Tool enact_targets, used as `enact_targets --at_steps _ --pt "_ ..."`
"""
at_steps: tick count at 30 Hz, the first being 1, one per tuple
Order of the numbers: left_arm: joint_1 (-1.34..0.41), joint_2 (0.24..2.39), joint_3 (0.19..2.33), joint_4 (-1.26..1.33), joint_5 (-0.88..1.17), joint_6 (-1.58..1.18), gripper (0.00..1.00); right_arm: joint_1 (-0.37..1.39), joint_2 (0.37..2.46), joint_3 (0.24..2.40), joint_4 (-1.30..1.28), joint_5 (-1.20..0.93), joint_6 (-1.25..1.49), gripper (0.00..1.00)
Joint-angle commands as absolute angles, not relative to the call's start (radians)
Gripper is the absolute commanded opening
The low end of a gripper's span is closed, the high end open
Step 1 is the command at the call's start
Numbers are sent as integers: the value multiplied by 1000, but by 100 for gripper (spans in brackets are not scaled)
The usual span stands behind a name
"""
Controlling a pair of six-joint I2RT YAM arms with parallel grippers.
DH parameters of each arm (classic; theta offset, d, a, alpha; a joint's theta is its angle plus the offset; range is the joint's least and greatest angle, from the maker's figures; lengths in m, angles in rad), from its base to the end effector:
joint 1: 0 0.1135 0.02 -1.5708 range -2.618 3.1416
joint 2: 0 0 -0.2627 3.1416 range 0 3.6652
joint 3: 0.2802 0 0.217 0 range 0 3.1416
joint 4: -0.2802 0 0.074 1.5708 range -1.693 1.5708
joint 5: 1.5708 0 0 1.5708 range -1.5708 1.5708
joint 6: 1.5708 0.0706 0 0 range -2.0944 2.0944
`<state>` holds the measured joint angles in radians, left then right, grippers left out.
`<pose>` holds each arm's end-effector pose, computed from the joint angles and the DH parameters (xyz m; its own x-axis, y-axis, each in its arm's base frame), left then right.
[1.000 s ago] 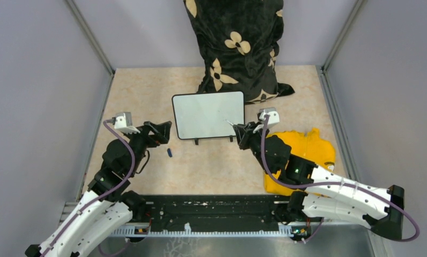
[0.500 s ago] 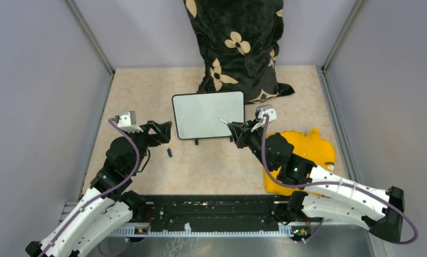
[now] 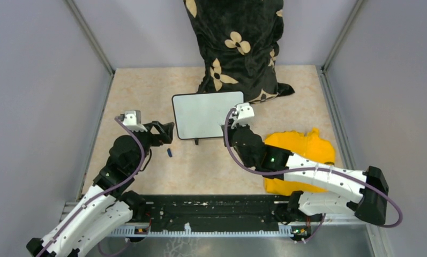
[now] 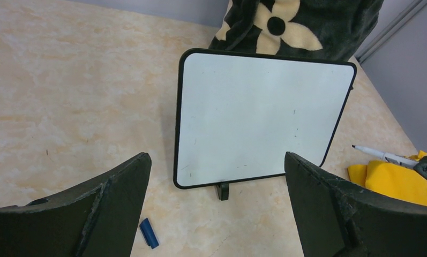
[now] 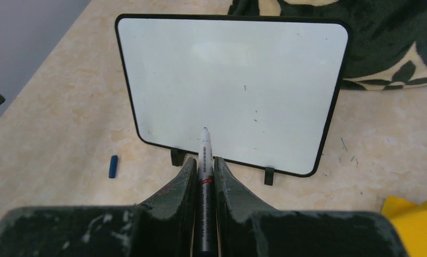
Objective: Write a sentence on the whiteboard
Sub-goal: Move the whiteboard stand to the center of the board.
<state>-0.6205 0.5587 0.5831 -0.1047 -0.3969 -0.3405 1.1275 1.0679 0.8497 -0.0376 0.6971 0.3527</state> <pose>0.1321 -0.0609 0.3067 -0.1359 -0.2814 -0.9499 0.1882 0.9340 -0.3036 0.1413 0.1919 0.3247 -0.2491 0.0929 -0.9640 -0.3625 0.9141 0.1818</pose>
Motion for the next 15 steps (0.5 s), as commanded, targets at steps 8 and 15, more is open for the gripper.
enact_targets --at_steps 8,15 --pt "-623 653 637 -172 -431 -472 99 1137 1156 938 -87 993 584 0" --pt "-623 747 669 -178 -364 -471 99 1117 1194 937 -64 960 478 0"
